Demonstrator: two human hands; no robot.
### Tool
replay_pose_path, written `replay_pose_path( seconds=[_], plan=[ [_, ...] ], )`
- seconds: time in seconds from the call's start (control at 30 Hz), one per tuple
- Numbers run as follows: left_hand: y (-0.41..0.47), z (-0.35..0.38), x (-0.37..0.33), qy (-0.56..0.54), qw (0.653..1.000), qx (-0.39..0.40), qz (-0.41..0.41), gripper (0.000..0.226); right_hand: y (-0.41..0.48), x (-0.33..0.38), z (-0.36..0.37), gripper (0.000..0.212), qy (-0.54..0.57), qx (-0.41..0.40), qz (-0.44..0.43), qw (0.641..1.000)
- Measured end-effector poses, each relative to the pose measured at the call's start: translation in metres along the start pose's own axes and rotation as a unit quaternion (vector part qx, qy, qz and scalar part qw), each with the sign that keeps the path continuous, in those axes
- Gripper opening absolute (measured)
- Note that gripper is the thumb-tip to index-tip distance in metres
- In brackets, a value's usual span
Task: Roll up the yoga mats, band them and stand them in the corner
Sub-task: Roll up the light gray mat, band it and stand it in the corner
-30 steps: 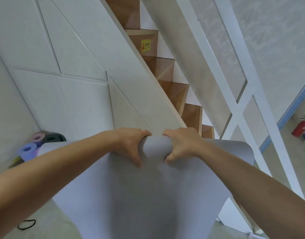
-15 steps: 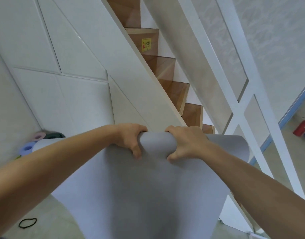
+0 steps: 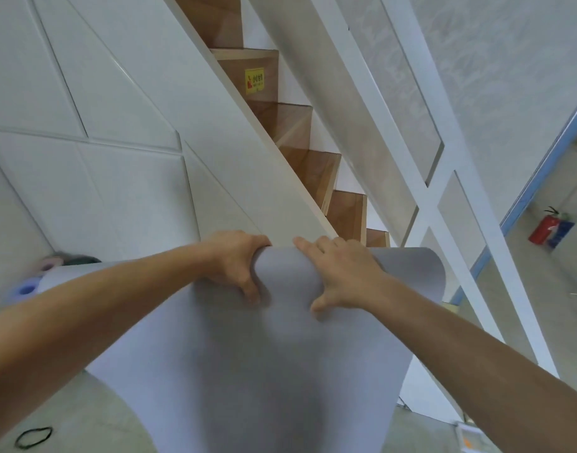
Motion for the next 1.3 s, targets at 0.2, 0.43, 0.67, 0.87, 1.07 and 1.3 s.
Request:
replay_pose_path(
  seconds=[0.2, 0.43, 0.67, 0.87, 1.07, 1.3],
  plan=[
    [0.013, 0.003, -0.023, 0.098, 0.993, -0.027, 0.057, 0.102, -0.004, -0.018, 0.002, 0.068, 0.071, -0.033, 0.059, 0.995],
    [0.021, 0.034, -0.053, 0.18, 0.954, -0.211, 0.111, 0.127, -0.016, -0.036, 0.005, 0.058, 0.219, -0.011, 0.109, 0.969],
    [0.028, 0.053, -0.057, 0.211, 0.933, -0.245, 0.158, 0.13, -0.024, -0.037, 0.023, 0.052, 0.383, -0.002, 0.127, 0.915],
    [0.029, 0.056, -0.047, 0.242, 0.942, -0.165, 0.166, 0.126, -0.015, -0.025, 0.042, 0.064, 0.41, 0.021, 0.109, 0.905],
    [0.038, 0.063, -0.017, 0.176, 0.965, -0.137, 0.141, 0.087, -0.021, -0.023, 0.045, 0.101, 0.248, 0.075, 0.042, 0.965],
    [0.044, 0.036, 0.022, 0.119, 0.989, -0.065, 0.058, 0.087, -0.026, -0.035, 0.056, 0.125, 0.062, 0.037, 0.082, 0.994]
  ],
)
Point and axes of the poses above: each hand's wrist, its own y-axis towards the middle knuckle, its own z-axis out of the palm, x = y × z, the point moved 1 cm from there along y, towards the middle knuckle, and after that the axes turned 10 degrees about -z, right-handed, at the moved point
